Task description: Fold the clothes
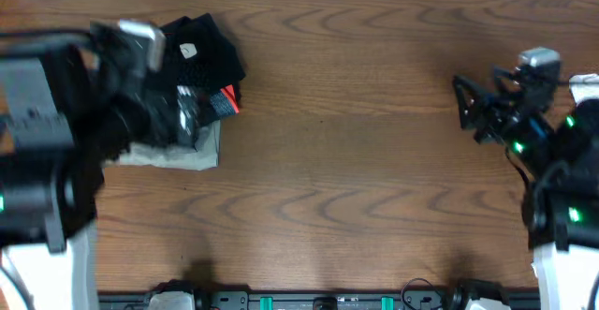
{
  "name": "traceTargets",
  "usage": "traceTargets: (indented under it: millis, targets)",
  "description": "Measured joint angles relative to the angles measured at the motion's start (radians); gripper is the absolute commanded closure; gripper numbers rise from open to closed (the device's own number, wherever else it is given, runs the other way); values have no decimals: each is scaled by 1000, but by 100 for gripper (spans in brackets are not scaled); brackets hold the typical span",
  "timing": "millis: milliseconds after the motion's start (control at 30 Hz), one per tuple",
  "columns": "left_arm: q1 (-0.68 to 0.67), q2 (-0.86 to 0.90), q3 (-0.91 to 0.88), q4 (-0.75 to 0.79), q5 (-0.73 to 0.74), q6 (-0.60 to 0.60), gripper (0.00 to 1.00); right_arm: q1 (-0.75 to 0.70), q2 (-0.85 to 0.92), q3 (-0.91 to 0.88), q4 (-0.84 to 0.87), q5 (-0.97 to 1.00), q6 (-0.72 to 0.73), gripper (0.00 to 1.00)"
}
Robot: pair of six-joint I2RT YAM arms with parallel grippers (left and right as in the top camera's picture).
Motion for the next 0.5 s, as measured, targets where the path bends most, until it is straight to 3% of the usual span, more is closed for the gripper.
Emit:
traceTargets:
  millis: [167, 500]
  targets:
    - [-54, -28, -31, -76, -129, -21, 2, 0, -71, 1, -26, 27, -17, 1]
    - [-55, 19, -47, -70, -180, -35, 2, 0, -61, 1, -183, 37, -21, 1]
